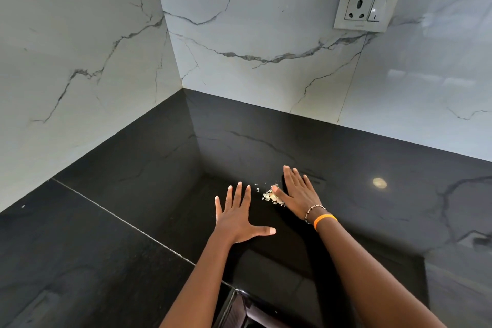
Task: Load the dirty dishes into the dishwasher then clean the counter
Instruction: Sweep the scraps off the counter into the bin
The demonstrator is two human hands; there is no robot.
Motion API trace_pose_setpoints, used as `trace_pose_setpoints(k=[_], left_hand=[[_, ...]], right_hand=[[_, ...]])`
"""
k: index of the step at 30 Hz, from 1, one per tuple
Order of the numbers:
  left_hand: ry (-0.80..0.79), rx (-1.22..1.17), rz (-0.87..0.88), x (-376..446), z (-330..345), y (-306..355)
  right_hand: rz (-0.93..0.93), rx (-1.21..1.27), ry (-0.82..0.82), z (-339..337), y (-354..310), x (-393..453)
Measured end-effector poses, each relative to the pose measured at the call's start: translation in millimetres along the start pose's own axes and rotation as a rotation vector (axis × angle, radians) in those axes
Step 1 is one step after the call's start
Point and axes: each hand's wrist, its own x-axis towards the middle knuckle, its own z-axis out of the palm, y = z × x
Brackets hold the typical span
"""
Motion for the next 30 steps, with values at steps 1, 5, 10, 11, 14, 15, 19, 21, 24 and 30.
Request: trace_pose_setpoints(k=[1,5,10,11,14,15,19,21,24,30], left_hand=[[0.007,0.001,0.001,-0.7,0.0,0.2],[0.023,-0.021,0.009,-0.9,1.4,-0.7],[0.007,-0.032,0.014,-0.3,0.0,-1.6],[-0.009,-0.035,0.015,0.4,-0.6,-1.3],[-0.085,-0.033,0.026,0.8,-5.8,-1.5],[-0.116,-0.035,0.029,1.1,-8.5,-2.5],[-0.196,-0.039,0.038,2.9,-14.5,-3.3],[-0.203,-0.041,0.038,3.2,-14.8,-3.0],[-0.201,-0.060,0.038,3.5,-13.5,-3.8],[-0.186,-0.078,0.032,3.9,-12.0,-4.0]], right_hand=[[-0.048,0.001,-0.021,-0.4,-3.6,2.5],[-0.229,0.194,-0.131,2.7,-15.4,-0.4],[-0.201,0.617,-0.152,-14.6,-8.8,-15.4],[-0.175,0.440,-0.115,-16.0,-2.5,-16.8],[-0.060,-0.118,-0.177,-9.4,8.2,-31.2],[-0.043,-0.197,-0.182,-3.0,6.7,-35.9],[-0.088,-0.249,-0.064,18.5,-4.6,-34.2],[-0.139,-0.278,-0.052,20.6,-8.5,-26.8],[-0.271,-0.216,-0.153,13.0,-7.5,-13.8],[-0.064,-0.015,-0.030,-4.7,4.6,18.7]])
